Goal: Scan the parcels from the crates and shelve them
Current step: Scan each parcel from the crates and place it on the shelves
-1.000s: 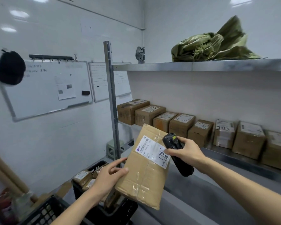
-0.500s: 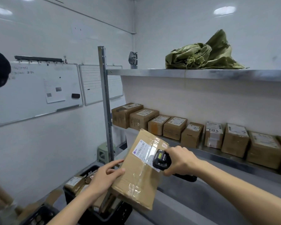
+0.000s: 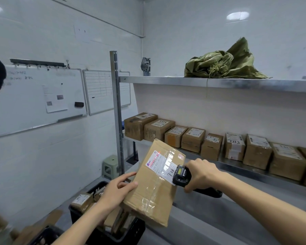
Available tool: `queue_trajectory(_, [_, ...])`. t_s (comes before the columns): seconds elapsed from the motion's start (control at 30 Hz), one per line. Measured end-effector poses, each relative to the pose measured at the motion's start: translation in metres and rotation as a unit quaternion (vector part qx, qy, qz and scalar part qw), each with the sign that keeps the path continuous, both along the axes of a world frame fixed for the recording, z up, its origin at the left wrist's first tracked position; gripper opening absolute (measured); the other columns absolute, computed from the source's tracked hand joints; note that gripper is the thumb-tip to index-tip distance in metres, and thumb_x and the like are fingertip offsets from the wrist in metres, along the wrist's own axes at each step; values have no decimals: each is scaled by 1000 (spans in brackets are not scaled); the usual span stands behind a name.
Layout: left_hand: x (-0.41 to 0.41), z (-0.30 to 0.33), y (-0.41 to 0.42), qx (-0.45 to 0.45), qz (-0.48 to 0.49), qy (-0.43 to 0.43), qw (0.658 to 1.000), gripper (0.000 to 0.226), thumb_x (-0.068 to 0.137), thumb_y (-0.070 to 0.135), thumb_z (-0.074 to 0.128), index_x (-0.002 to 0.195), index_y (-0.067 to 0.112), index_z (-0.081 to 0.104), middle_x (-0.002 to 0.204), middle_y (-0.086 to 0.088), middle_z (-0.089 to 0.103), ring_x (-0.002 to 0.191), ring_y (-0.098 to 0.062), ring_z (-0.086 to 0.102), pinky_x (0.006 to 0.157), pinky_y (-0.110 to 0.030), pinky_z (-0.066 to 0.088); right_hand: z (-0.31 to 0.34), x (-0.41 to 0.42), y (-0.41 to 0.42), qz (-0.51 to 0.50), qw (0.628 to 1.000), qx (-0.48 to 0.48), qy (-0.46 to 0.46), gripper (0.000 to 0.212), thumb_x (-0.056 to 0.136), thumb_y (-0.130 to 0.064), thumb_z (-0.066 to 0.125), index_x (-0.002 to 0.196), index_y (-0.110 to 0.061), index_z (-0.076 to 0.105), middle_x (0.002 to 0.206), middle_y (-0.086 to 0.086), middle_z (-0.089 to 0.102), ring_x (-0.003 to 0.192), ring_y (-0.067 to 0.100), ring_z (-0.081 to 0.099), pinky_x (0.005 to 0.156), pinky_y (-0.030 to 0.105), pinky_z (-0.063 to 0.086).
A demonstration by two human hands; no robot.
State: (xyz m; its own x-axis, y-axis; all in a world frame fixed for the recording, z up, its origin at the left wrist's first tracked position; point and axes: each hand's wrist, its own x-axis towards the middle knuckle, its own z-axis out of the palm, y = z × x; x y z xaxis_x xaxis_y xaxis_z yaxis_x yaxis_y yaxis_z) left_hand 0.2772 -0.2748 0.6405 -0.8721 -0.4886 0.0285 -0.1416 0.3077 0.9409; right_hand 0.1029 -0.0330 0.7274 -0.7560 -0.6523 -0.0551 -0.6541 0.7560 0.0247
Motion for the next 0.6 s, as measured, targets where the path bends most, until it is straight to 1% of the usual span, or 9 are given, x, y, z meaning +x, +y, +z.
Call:
queue_trajectory(0.07, [2, 0, -4, 0, -3, -3, 1000, 32, 89, 43, 71, 116, 58, 62, 101, 3, 74, 96, -11, 70, 91, -38, 56, 1, 3, -2, -1, 1000, 6, 6, 49, 63, -53, 85, 98, -26, 62, 92, -5, 65, 81, 17, 63, 59, 27, 47])
queue_trajectory(0.2, [4, 1, -10, -2, -6, -1, 1000, 32, 89, 43, 70, 116, 57, 62, 100, 3, 74, 95, -11, 70, 91, -38, 55, 2, 5, -8, -4, 1000, 1, 19, 52, 61, -54, 84, 99, -25, 63, 91, -5, 66, 82, 18, 64, 65, 31, 53])
queue_trajectory(0.37, [6, 1, -15, 3, -15, 2, 1000, 33, 90, 42, 69, 119, 54, 61, 105, 2, 73, 99, -13, 69, 90, -37, 55, 4, 9, -12, -1, 1000, -10, 23, 55, 59, -55, 84, 102, -27, 64, 92, -5, 66, 82, 18, 64, 63, 29, 52])
queue_trajectory(0.43, [6, 0, -18, 7, -13, 2, 1000, 31, 91, 42, 68, 119, 53, 60, 106, 2, 72, 101, -14, 68, 89, -35, 54, 2, 11, -12, 3, 1000, -29, -5, 53, 60, -57, 83, 102, -30, 65, 93, -7, 68, 84, 17, 65, 62, 28, 50])
queue_trajectory(0.5, [6, -2, -20, 21, 3, 3, 1000, 28, 92, 43, 67, 117, 51, 60, 107, -1, 70, 101, -17, 66, 87, -36, 54, -3, 14, -14, 7, 997, -59, -45, 51, 60, -59, 82, 99, -32, 65, 92, -9, 70, 85, 15, 66, 65, 29, 54])
queue_trajectory(0.6, [5, -6, -21, 79, 43, 11, 996, 22, 96, 41, 62, 118, 43, 60, 110, -1, 64, 99, -18, 62, 75, -35, 54, -16, 20, -18, 26, 984, -126, -124, 52, 56, -62, 81, 93, -28, 67, 87, -6, 73, 81, 13, 70, 74, 37, 61])
